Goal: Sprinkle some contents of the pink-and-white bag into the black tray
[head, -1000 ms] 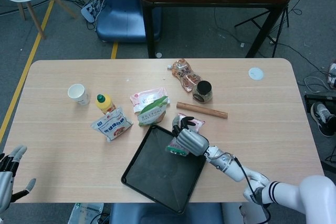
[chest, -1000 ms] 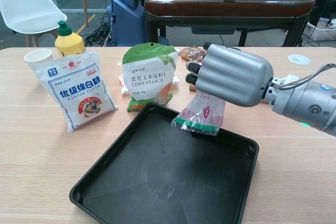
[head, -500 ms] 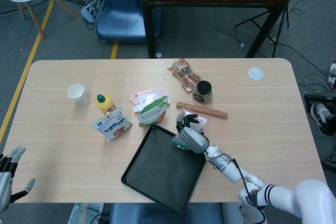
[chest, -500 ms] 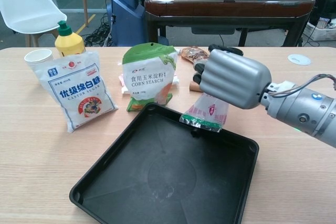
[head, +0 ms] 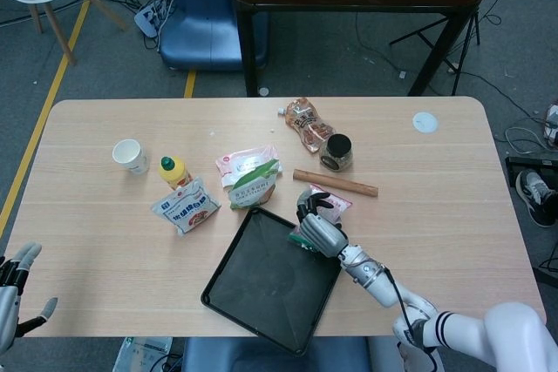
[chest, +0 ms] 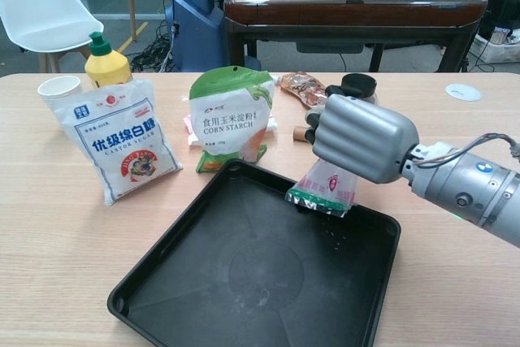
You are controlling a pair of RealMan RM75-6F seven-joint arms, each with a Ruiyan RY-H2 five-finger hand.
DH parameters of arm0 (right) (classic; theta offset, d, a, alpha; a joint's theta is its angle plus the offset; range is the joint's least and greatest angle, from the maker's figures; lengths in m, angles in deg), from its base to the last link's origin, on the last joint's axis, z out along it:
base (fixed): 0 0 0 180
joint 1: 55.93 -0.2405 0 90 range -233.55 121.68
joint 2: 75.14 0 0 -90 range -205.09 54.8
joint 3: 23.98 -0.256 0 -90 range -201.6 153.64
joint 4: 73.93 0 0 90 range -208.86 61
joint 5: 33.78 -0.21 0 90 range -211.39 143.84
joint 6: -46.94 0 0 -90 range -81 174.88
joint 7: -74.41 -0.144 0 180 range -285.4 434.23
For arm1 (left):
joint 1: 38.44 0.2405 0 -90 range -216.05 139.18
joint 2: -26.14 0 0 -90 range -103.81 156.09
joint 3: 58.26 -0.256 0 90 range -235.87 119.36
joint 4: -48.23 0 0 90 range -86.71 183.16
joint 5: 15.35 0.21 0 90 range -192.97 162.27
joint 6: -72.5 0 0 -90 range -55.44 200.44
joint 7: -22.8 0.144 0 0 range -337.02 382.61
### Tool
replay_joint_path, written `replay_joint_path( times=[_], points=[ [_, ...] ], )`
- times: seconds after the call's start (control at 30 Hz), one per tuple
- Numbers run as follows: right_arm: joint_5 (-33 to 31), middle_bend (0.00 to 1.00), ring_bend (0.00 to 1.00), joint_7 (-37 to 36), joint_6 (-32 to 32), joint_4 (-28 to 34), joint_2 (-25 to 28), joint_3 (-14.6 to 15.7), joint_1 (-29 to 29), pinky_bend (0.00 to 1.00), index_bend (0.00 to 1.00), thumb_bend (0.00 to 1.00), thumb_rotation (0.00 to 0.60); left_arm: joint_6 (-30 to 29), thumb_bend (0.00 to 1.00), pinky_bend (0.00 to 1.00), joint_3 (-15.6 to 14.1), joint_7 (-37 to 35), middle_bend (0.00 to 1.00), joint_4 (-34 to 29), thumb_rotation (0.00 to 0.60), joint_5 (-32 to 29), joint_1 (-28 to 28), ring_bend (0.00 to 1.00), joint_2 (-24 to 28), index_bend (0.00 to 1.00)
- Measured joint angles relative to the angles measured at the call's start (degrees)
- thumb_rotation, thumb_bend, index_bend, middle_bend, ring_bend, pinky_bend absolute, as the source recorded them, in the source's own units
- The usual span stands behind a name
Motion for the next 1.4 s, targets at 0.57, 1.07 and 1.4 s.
replay_joint_path(
  times=[0.57,1.07,1.4],
  points=[
    [-3.31,0.65,0.69,-16.72,3.24,1.58,1.02,-0.89,2.40,0.48,0.69,0.49,0.600,0.32,0.25,0.06,0.09,0.97,0.11,-0.58,0.600,-0.09,-0.17,0.15,-0.14,0.10],
    [-10.24,0.66,0.69,-57.10,4.09,6.05,5.49,-1.53,7.55,0.48,0.70,0.49,0.600,0.55,0.25,0.06,0.01,4.94,0.11,-3.57,0.600,0.54,-0.56,0.15,0.14,0.10],
    [-11.01,0.66,0.66,-93.69,1.82,7.74,11.09,-0.17,9.92,0.48,0.70,0.49,0.600,0.93,0.25,0.06,-0.19,7.80,0.11,-5.57,0.600,0.67,-0.73,0.15,-0.16,0.10]
  ],
)
